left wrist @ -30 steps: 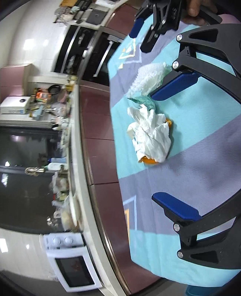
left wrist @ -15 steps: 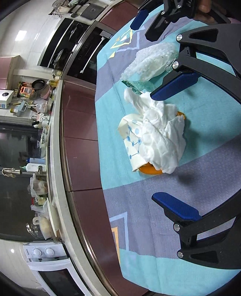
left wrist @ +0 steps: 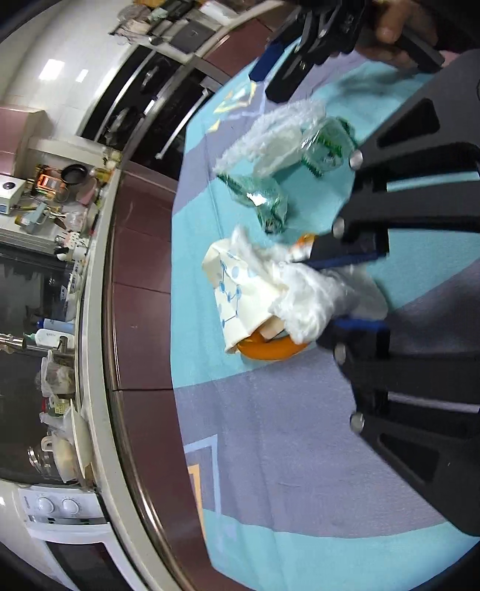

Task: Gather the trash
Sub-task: 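Grasp the white tissue with the left tool while the right tool grasps the white foam net, then carry the tissue and foam net to the teal wastebasket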

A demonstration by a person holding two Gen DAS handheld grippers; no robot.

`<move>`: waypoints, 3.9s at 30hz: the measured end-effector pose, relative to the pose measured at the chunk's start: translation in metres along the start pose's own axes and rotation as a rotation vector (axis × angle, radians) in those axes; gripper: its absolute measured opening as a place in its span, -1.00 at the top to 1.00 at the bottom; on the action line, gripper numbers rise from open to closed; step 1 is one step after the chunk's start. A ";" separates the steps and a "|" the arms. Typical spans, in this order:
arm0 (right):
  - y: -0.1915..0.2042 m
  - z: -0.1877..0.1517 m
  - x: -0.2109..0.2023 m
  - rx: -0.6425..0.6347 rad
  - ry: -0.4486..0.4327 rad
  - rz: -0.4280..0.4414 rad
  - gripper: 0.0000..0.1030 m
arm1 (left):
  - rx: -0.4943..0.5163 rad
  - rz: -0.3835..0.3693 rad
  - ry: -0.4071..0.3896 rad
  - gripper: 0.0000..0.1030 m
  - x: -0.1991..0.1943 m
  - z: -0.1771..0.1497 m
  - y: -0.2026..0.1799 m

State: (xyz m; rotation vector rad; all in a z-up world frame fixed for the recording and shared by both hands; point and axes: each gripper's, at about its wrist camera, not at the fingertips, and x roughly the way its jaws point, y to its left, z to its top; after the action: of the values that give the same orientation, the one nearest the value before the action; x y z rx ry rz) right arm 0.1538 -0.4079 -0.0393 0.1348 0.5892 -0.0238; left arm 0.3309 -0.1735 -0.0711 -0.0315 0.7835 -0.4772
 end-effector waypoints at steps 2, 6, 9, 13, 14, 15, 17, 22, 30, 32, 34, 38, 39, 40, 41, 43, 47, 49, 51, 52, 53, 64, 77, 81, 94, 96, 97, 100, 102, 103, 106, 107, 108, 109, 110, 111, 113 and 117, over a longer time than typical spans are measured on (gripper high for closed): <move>-0.001 0.000 0.001 -0.004 -0.001 0.000 -0.87 | -0.017 -0.012 -0.020 0.74 -0.014 -0.004 0.002; 0.000 0.002 0.005 -0.013 0.010 0.016 -0.87 | -0.041 -0.024 -0.068 0.76 -0.040 -0.009 0.006; 0.004 0.004 0.007 -0.024 0.017 0.031 -0.87 | -0.037 -0.017 -0.092 0.76 -0.061 -0.015 0.008; 0.010 0.008 0.016 -0.041 0.040 0.046 -0.87 | -0.043 -0.010 -0.107 0.76 -0.080 -0.024 0.011; 0.012 0.009 0.021 -0.051 0.054 0.042 -0.87 | -0.048 -0.011 -0.104 0.76 -0.082 -0.026 0.013; 0.013 0.010 0.023 -0.054 0.061 0.042 -0.87 | -0.051 -0.012 -0.098 0.76 -0.082 -0.028 0.014; 0.015 0.010 0.029 -0.061 0.081 0.042 -0.87 | -0.058 -0.016 -0.092 0.76 -0.082 -0.031 0.016; 0.013 0.005 0.039 -0.058 0.133 0.033 -0.54 | -0.055 -0.036 -0.083 0.76 -0.079 -0.034 0.013; -0.002 -0.002 0.035 0.008 0.157 0.074 0.50 | -0.054 -0.044 -0.081 0.74 -0.074 -0.035 0.013; -0.005 -0.002 0.032 0.029 0.150 0.087 0.60 | -0.056 -0.045 -0.085 0.73 -0.074 -0.033 0.014; -0.008 -0.002 0.027 0.036 0.134 0.087 0.68 | -0.057 -0.048 -0.092 0.72 -0.077 -0.033 0.014; -0.010 0.005 0.012 0.058 0.097 0.086 0.66 | -0.060 -0.047 -0.110 0.72 -0.086 -0.034 0.016; -0.011 0.006 0.010 0.060 0.092 0.083 0.63 | -0.061 -0.048 -0.115 0.72 -0.089 -0.035 0.016; -0.011 0.008 0.008 0.063 0.087 0.079 0.60 | -0.061 -0.047 -0.118 0.72 -0.092 -0.035 0.016; -0.012 0.008 0.006 0.066 0.086 0.079 0.56 | -0.061 -0.046 -0.123 0.72 -0.095 -0.035 0.016; -0.013 0.008 0.003 0.079 0.088 0.092 0.44 | -0.062 -0.046 -0.129 0.69 -0.101 -0.037 0.016; -0.009 0.004 0.003 0.081 0.105 0.109 0.71 | -0.071 -0.035 -0.137 0.68 -0.113 -0.043 0.020; -0.007 0.003 0.000 0.084 0.100 0.113 0.73 | -0.074 -0.029 -0.141 0.68 -0.118 -0.045 0.023; -0.005 0.005 -0.005 0.082 0.089 0.119 0.74 | -0.081 -0.022 -0.149 0.67 -0.126 -0.048 0.026; -0.003 0.006 -0.010 0.081 0.074 0.119 0.74 | -0.087 -0.019 -0.155 0.68 -0.129 -0.048 0.028; -0.001 0.010 -0.017 0.076 0.053 0.120 0.74 | -0.092 -0.019 -0.162 0.68 -0.133 -0.049 0.030; 0.062 0.023 -0.084 -0.041 -0.065 0.275 0.74 | -0.142 0.065 -0.237 0.67 -0.192 -0.069 0.055; 0.156 0.005 -0.117 -0.127 -0.065 0.512 0.74 | -0.210 0.283 -0.351 0.68 -0.306 -0.116 0.108; 0.193 0.004 -0.119 -0.162 -0.058 0.595 0.74 | -0.238 0.365 -0.383 0.68 -0.343 -0.135 0.127; 0.302 0.008 -0.122 -0.284 -0.014 0.816 0.74 | -0.342 0.618 -0.451 0.68 -0.450 -0.187 0.197; 0.316 0.009 -0.120 -0.302 -0.008 0.835 0.74 | -0.359 0.639 -0.449 0.68 -0.461 -0.195 0.211; 0.325 0.009 -0.118 -0.313 -0.002 0.843 0.74 | -0.367 0.646 -0.447 0.68 -0.463 -0.197 0.215; 0.347 0.008 -0.111 -0.335 0.022 0.870 0.74 | -0.395 0.666 -0.434 0.68 -0.468 -0.206 0.232; 0.367 0.006 -0.103 -0.353 0.053 0.889 0.74 | -0.414 0.669 -0.423 0.68 -0.468 -0.212 0.243; 0.373 0.004 -0.100 -0.358 0.062 0.897 0.74 | -0.429 0.669 -0.410 0.68 -0.467 -0.216 0.251; 0.401 0.000 -0.082 -0.382 0.119 0.921 0.74 | -0.455 0.665 -0.375 0.68 -0.454 -0.222 0.269; 0.415 -0.002 -0.072 -0.385 0.154 0.936 0.74 | -0.467 0.658 -0.361 0.68 -0.447 -0.221 0.277; 0.426 -0.004 -0.065 -0.395 0.176 0.937 0.74 | -0.471 0.648 -0.350 0.68 -0.441 -0.221 0.283; 0.435 -0.005 -0.059 -0.405 0.190 0.934 0.74 | -0.479 0.648 -0.330 0.68 -0.433 -0.221 0.291; 0.449 -0.008 -0.049 -0.423 0.210 0.927 0.74 | -0.483 0.648 -0.315 0.68 -0.426 -0.220 0.298; 0.459 -0.010 -0.040 -0.431 0.230 0.920 0.74 | -0.487 0.641 -0.298 0.68 -0.419 -0.218 0.305; 0.477 -0.014 -0.026 -0.449 0.260 0.911 0.74 | -0.493 0.643 -0.257 0.68 -0.404 -0.217 0.321; 0.511 -0.022 0.007 -0.467 0.343 0.887 0.74 | -0.504 0.647 -0.190 0.67 -0.372 -0.208 0.344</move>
State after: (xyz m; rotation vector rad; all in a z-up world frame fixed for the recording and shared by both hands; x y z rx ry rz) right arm 0.1787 0.1019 0.0001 -0.0658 0.8187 1.0074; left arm 0.0998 0.3224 -0.0393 -0.2789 0.6643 0.3394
